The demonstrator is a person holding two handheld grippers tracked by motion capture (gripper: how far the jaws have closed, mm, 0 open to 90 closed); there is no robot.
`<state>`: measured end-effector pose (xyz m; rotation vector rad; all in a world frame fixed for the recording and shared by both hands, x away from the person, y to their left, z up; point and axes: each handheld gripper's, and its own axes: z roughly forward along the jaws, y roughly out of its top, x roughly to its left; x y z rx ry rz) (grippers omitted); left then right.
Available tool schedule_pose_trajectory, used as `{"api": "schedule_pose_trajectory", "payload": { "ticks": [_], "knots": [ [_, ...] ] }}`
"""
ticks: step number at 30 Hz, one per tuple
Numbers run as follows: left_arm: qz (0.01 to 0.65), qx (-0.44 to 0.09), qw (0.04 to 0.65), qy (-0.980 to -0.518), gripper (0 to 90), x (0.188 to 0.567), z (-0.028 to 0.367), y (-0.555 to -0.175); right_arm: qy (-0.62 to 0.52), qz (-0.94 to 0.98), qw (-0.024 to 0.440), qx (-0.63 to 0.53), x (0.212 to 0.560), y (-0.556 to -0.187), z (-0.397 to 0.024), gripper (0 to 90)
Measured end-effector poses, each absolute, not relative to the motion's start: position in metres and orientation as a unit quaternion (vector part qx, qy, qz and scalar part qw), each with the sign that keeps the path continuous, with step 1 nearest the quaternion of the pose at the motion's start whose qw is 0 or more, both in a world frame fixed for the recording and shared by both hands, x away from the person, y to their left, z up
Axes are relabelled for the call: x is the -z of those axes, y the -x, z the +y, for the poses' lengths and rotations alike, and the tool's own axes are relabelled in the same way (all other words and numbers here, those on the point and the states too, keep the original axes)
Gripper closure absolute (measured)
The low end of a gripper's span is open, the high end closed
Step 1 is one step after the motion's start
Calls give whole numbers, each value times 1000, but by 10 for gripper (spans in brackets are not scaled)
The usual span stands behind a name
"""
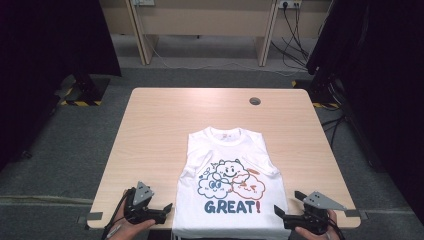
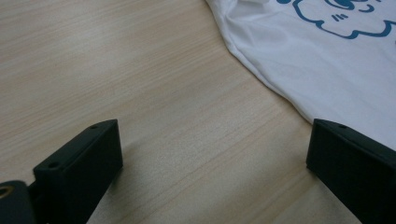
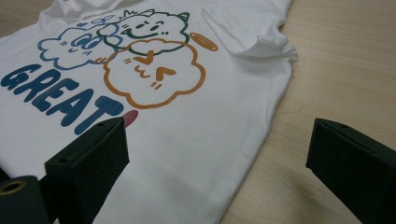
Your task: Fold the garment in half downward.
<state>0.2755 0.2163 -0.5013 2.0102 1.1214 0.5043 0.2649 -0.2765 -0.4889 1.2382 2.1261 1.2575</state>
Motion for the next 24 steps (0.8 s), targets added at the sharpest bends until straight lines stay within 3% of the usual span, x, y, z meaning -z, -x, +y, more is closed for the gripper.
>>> {"api": "schedule_pose_trajectory", "payload": {
  "ticks": [24],
  "knots": [
    [454,-183,414,-767,34,485,206,-300,-435,753,198,-453,471,-306,-270,96]
  ]
}}
